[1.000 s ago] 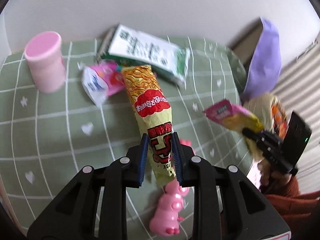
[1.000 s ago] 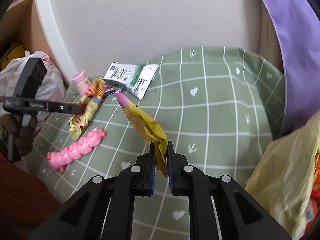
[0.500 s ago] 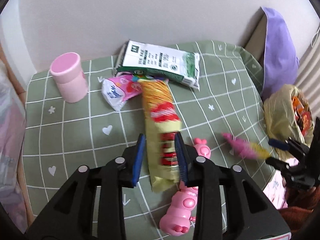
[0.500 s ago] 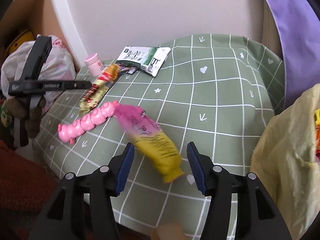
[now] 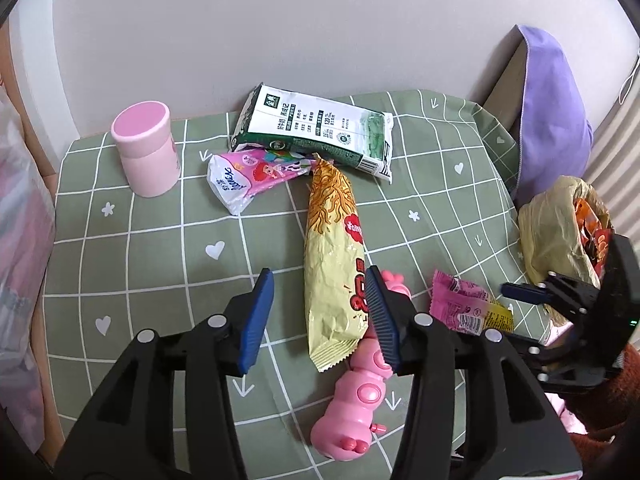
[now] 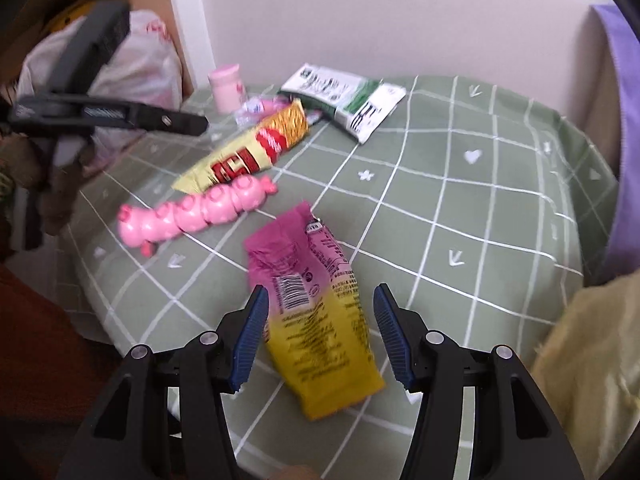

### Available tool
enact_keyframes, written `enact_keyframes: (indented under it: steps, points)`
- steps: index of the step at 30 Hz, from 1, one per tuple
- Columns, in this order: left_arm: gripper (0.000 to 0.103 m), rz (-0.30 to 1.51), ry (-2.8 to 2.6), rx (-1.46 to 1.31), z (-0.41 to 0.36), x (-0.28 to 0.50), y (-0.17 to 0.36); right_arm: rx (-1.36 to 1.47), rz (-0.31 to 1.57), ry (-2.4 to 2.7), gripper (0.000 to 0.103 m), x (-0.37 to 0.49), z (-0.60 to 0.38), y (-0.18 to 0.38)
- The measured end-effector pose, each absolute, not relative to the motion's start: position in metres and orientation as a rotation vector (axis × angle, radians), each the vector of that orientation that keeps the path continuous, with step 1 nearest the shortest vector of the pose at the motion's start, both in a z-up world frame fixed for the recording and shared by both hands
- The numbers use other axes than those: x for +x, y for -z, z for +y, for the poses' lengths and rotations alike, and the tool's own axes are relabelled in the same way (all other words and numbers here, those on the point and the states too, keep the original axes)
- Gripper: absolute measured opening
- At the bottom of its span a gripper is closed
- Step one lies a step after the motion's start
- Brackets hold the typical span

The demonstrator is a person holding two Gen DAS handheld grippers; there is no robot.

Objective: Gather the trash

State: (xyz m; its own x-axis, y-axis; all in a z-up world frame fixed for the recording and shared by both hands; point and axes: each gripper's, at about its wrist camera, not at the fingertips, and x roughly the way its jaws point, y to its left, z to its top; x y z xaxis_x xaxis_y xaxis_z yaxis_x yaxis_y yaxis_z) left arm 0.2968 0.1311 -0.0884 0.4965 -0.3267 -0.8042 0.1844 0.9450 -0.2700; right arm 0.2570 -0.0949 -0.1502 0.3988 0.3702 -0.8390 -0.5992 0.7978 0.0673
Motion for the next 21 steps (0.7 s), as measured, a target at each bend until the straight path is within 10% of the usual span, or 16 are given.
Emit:
enact_keyframes:
  steps: [8,21]
  points:
    - [0.049,0.992,0.333,-0.109,0.121,0.296,0.084,-0.230,0.994,-0.619,0.020,0.247,-0.099,0.144]
    - [0.053,0.973,0.417,-0.162,0.119,0.311,0.077,-0.072,0.916,-0.534,0.016,0.237,-0.131,0.101]
